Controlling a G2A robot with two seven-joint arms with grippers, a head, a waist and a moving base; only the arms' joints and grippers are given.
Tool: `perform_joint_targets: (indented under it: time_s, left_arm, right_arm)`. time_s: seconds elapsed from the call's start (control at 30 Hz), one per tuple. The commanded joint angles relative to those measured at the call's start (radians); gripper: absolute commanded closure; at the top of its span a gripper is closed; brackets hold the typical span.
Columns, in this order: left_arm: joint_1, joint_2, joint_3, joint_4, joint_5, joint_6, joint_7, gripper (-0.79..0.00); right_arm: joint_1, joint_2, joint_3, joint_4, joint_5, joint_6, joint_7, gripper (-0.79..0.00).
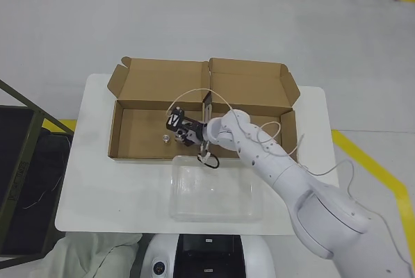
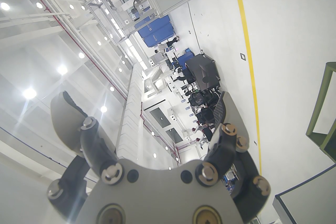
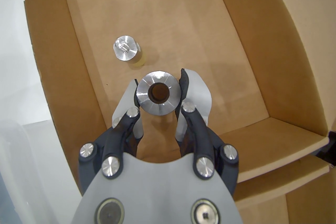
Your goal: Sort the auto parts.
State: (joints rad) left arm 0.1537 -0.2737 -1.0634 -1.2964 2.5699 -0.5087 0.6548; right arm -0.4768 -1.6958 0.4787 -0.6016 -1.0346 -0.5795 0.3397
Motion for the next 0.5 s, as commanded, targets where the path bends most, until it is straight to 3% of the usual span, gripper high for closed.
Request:
perform_joint_targets:
  time_s: [0.0,0.17,0.47]
  left_arm:
    - [0.0,0.0,0.0,0.0,0.0,0.0,0.0,-0.785]
    - [0.0,0.0,0.0,0.0,0.0,0.0,0.0,-0.785]
    - [0.0,0.0,0.0,0.0,0.0,0.0,0.0,-0.785]
  right_arm:
    - [0.005,-0.005,0.0,0.005,-0.006,0.004,-0.004,-0.588]
    - [0.016,-0.01,0.01,0.006,-0.017,0.005,-0.019,-0.631]
    - [0.017,0.018,0.064,-0.08,-0.055,0.028,-0.043,-0.628]
